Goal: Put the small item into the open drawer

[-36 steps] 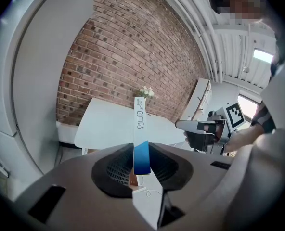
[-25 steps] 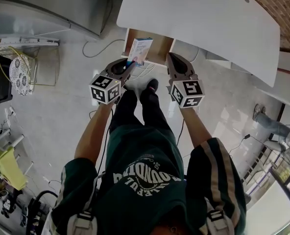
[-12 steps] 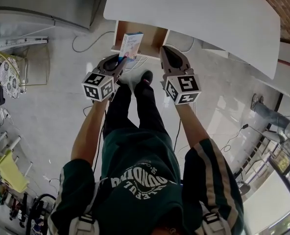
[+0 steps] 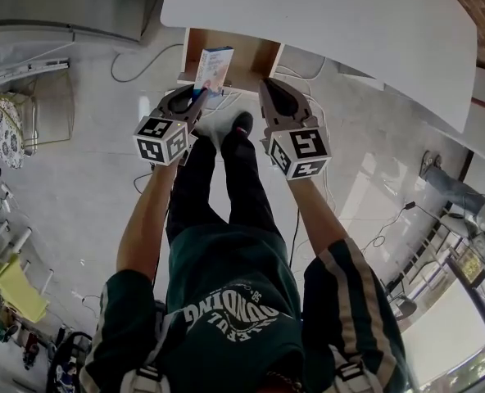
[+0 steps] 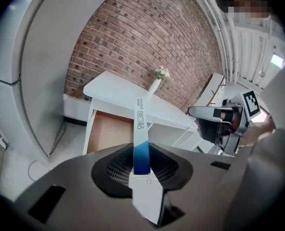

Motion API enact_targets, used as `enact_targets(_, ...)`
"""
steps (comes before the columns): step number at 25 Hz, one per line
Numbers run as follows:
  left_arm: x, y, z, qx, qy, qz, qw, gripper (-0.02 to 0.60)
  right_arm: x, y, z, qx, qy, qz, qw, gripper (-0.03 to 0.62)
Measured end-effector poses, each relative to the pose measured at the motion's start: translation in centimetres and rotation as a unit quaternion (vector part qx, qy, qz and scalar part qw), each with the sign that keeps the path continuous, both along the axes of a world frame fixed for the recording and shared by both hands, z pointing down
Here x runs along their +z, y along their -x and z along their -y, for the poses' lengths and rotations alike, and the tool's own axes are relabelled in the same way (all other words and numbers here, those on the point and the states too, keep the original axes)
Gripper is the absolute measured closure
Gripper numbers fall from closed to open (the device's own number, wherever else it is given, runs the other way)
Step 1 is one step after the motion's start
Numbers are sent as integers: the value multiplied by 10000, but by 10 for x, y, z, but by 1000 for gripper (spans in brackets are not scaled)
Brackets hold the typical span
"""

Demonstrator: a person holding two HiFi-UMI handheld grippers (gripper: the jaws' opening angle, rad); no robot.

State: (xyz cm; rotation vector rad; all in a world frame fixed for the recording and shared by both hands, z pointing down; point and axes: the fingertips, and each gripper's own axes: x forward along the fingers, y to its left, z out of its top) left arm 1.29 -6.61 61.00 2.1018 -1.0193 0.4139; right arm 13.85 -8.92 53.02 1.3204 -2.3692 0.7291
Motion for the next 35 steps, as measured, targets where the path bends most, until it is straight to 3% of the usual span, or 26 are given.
enact_targets(17, 67, -6, 23, -303, 110, 100, 9994, 479, 51, -5, -7, 141, 222, -17, 9997, 569)
enact_targets(30, 93, -26, 65, -156, -46, 245, 9996, 479, 79, -11, -5, 312, 385, 87, 9987, 569)
enact_targets(35, 106, -35, 81, -264, 75, 164, 9995, 479, 81, -14, -2, 387, 404, 127, 9984, 569)
